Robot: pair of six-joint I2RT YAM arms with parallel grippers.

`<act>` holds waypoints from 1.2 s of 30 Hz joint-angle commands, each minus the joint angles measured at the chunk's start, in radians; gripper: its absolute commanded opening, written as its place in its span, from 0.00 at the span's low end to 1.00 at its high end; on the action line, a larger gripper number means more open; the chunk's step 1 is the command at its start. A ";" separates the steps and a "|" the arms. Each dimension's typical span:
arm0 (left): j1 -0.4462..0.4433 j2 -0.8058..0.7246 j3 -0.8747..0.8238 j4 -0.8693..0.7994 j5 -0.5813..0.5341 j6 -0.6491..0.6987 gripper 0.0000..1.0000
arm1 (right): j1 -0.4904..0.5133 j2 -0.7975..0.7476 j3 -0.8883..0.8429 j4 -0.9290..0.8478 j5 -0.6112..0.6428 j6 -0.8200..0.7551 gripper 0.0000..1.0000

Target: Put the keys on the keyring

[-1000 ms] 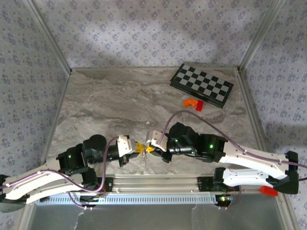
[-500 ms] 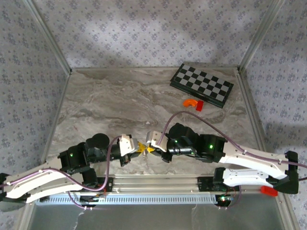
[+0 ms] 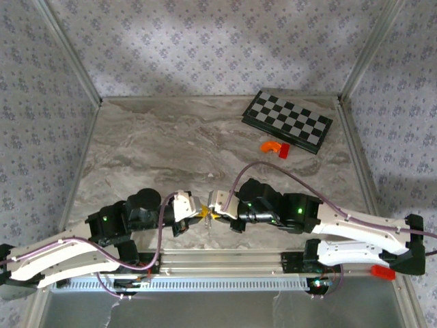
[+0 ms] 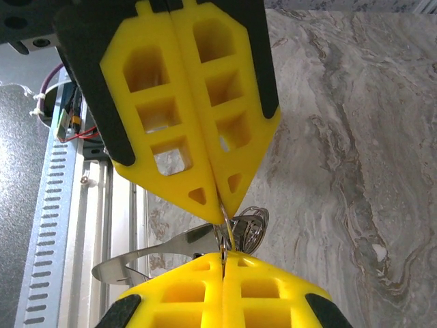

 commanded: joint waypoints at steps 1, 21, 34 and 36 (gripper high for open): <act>-0.005 0.023 0.033 0.021 -0.006 -0.006 0.00 | 0.031 -0.010 0.006 0.095 -0.034 -0.032 0.00; -0.005 0.056 0.065 -0.022 -0.001 -0.005 0.00 | 0.032 -0.001 0.010 0.083 -0.024 -0.024 0.00; -0.006 0.091 0.097 -0.070 -0.009 -0.024 0.00 | 0.029 0.003 0.004 0.069 -0.005 -0.025 0.00; -0.006 0.094 0.096 -0.068 -0.009 -0.026 0.00 | 0.029 0.003 0.002 0.070 -0.002 -0.025 0.00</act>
